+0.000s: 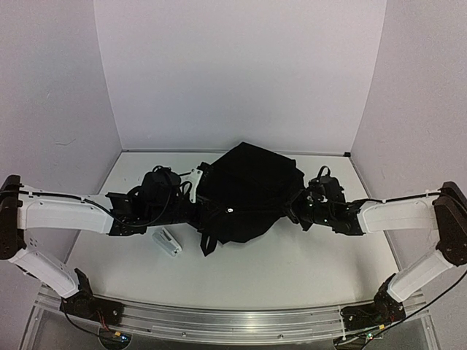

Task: Pack the student bag
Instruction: Zip the student bag at the center of the board.

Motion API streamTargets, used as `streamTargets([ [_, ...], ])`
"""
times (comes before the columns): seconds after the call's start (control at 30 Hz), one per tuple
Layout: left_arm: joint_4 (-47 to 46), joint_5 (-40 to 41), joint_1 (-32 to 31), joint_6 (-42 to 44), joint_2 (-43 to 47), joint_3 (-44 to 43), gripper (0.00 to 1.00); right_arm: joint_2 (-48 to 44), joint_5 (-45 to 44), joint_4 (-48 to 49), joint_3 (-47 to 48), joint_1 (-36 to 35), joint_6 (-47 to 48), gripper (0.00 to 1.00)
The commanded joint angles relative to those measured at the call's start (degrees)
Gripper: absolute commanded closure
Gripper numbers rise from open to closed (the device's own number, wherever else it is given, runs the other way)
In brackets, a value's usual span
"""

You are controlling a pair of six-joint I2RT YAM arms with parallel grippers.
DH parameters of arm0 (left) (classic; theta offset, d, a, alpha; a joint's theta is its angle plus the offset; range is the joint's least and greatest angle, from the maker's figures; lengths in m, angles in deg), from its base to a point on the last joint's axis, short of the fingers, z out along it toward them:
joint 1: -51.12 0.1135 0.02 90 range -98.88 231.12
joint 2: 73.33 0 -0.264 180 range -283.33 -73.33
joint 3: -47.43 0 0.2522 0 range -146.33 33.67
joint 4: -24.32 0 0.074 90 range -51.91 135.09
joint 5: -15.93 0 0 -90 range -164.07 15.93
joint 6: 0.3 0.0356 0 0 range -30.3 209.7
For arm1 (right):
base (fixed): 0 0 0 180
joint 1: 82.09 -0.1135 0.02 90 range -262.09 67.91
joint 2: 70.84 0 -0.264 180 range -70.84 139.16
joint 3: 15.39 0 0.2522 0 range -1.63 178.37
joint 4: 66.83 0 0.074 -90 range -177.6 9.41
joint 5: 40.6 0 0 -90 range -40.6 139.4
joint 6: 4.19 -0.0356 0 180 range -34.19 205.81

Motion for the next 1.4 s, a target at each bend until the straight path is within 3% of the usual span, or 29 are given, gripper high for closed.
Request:
streamTargets([
  [0.0, -0.7, -0.6, 1.7, -1.6, 4.7, -0.4, 1.00, -1.5, -7.7, -3.4, -0.7, 4.4, 9.5, 1.00],
  [0.1, -0.2, -4.5, 1.8, -3.4, 2.7, -2.4, 1.00, -3.0, 0.5, -1.4, 2.0, 3.9, 22.1, 0.98],
  [0.27, 3.7, -6.5, 4.2, -9.0, -0.3, -5.7, 1.00, -9.3, 3.3, -5.6, 5.4, -1.0, 39.4, 0.48],
  [0.33, 3.8, -7.4, 4.8, -10.9, -0.5, -6.1, 1.00, -10.7, 2.7, -8.6, 7.1, -4.2, 44.3, 0.36],
  [0.4, 3.4, -7.9, 4.9, -12.9, -0.4, -6.2, 1.00, -10.7, 0.5, -11.3, 9.4, -7.7, 49.0, 0.31],
  [0.63, 3.6, -6.2, 5.1, -17.9, 2.8, -3.8, 1.00, -4.7, -6.2, -14.3, 16.2, -19.0, 57.1, 0.29],
  [0.77, 3.1, -7.7, 5.2, -18.7, 3.8, -3.0, 1.00, 1.8, -9.5, -16.5, 21.0, -22.6, 61.1, 0.35],
  [0.93, 2.8, -9.0, 5.2, -19.1, 4.5, -2.9, 1.00, 8.9, -14.2, -17.6, 25.7, -24.8, 64.6, 0.42],
  [1.2, 2.8, -9.2, 5.2, -19.2, 4.8, -2.9, 1.00, 12.8, -17.5, -17.4, 28.2, -24.8, 67.7, 0.45],
  [1.37, 3.0, -8.7, 5.3, -19.1, 4.7, -3.4, 1.00, 14.8, -17.2, -17.3, 28.6, -24.9, 68.4, 0.66],
])
